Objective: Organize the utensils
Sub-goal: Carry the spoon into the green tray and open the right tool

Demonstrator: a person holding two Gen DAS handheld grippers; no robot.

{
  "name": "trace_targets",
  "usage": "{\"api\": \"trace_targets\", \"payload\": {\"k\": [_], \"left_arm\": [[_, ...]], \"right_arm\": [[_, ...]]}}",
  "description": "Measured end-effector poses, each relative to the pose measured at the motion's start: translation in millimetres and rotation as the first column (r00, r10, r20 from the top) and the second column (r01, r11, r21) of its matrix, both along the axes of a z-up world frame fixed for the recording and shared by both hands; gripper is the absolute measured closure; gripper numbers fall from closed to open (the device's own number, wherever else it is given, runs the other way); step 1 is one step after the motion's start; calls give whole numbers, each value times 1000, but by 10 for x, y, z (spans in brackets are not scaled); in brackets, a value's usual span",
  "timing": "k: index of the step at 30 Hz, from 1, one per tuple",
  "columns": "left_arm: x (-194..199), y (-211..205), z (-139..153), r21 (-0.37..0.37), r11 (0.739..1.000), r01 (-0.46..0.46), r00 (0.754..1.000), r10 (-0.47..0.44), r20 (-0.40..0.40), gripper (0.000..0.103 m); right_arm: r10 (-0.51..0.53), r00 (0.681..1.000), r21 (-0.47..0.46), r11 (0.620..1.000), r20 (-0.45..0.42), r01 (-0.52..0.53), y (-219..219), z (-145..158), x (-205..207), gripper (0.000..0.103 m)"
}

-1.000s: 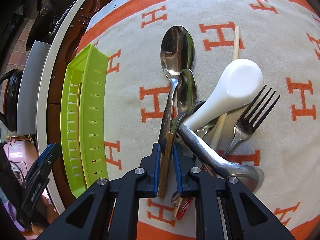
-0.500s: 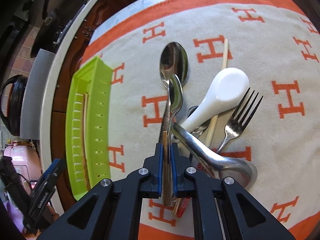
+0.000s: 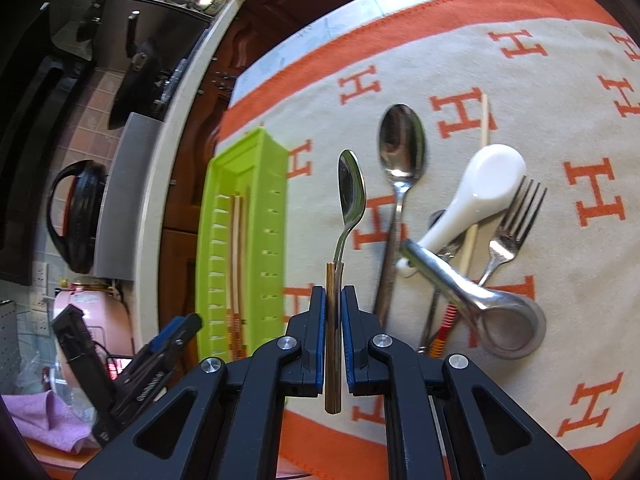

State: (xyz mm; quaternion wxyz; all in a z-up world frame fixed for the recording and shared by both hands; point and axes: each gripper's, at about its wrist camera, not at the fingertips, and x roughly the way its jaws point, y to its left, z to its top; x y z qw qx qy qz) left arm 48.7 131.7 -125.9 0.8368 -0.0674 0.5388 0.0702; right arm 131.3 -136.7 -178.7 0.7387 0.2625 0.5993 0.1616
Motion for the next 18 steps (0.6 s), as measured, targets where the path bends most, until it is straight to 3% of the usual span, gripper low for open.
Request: {"api": "trace_targets", "payload": {"k": [7, 14, 18], "left_arm": [[-4, -3, 60, 2, 1000, 1, 1000, -1, 10, 54], [9, 60, 205, 20, 1000, -5, 999, 5, 43, 53], [26, 159, 294, 52, 998, -35, 997, 31, 71, 45]], "right_arm": [[26, 999, 51, 998, 44, -28, 116, 257, -32, 96], [109, 991, 39, 993, 74, -112, 475, 469, -42, 96], [161, 984, 17, 987, 78, -162, 732, 535, -36, 96]]}}
